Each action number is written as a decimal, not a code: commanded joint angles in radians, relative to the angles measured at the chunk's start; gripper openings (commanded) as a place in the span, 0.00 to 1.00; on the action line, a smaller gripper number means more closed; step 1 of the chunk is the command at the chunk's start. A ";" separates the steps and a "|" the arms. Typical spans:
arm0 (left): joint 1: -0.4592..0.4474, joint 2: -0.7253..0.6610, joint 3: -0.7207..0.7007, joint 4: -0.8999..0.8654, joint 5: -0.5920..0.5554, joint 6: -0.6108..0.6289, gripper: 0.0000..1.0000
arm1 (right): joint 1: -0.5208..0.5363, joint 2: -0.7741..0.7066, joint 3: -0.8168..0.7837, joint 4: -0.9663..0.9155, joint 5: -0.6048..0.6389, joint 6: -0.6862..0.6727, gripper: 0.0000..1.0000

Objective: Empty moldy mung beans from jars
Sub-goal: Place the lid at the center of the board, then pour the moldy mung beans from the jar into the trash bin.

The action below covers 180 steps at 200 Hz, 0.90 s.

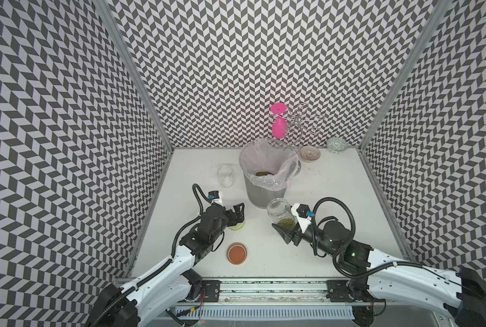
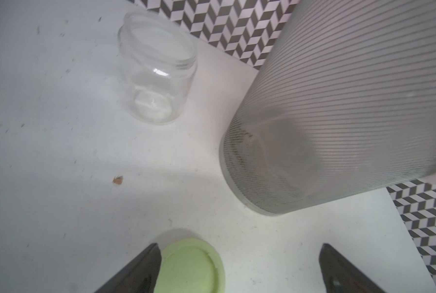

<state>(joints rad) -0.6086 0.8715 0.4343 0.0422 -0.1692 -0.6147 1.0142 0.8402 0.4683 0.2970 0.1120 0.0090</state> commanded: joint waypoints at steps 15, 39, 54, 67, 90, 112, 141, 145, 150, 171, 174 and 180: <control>-0.108 0.006 0.214 -0.148 -0.080 0.145 0.97 | -0.062 -0.022 0.174 -0.035 -0.040 -0.014 0.49; -0.147 0.036 0.326 -0.189 -0.090 0.203 0.97 | -0.100 0.019 0.272 -0.064 -0.075 -0.036 0.49; -0.158 0.047 0.380 -0.201 -0.081 0.229 0.97 | -0.125 0.060 0.333 -0.076 -0.103 -0.048 0.49; -0.161 0.054 0.423 -0.214 -0.079 0.259 0.97 | -0.148 0.098 0.386 -0.089 -0.122 -0.067 0.49; -0.162 0.077 0.492 -0.253 -0.092 0.293 0.97 | -0.183 0.175 0.491 -0.115 -0.125 -0.142 0.50; -0.160 0.092 0.531 -0.268 -0.107 0.322 0.97 | -0.231 0.272 0.606 -0.162 -0.119 -0.216 0.50; -0.145 0.110 0.625 -0.300 -0.106 0.362 0.97 | -0.284 0.375 0.722 -0.195 -0.128 -0.293 0.50; -0.141 0.115 0.645 -0.310 -0.104 0.365 0.97 | -0.289 0.387 0.732 -0.198 -0.127 -0.305 0.50; -0.131 0.124 0.674 -0.324 -0.098 0.372 0.96 | -0.295 0.398 0.745 -0.198 -0.127 -0.318 0.50; -0.058 0.176 0.803 -0.373 0.018 0.406 0.93 | -0.319 0.442 0.780 -0.190 -0.138 -0.391 0.51; -0.047 0.187 0.826 -0.384 0.042 0.412 0.91 | -0.323 0.448 0.783 -0.189 -0.139 -0.405 0.52; -0.026 0.208 0.867 -0.404 0.082 0.423 0.90 | -0.329 0.460 0.791 -0.190 -0.139 -0.431 0.52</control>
<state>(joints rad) -0.7063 1.0317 1.1595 -0.2848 -0.2123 -0.2523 0.7052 1.2781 1.1965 0.0200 -0.0074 -0.2886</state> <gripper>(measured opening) 0.926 0.812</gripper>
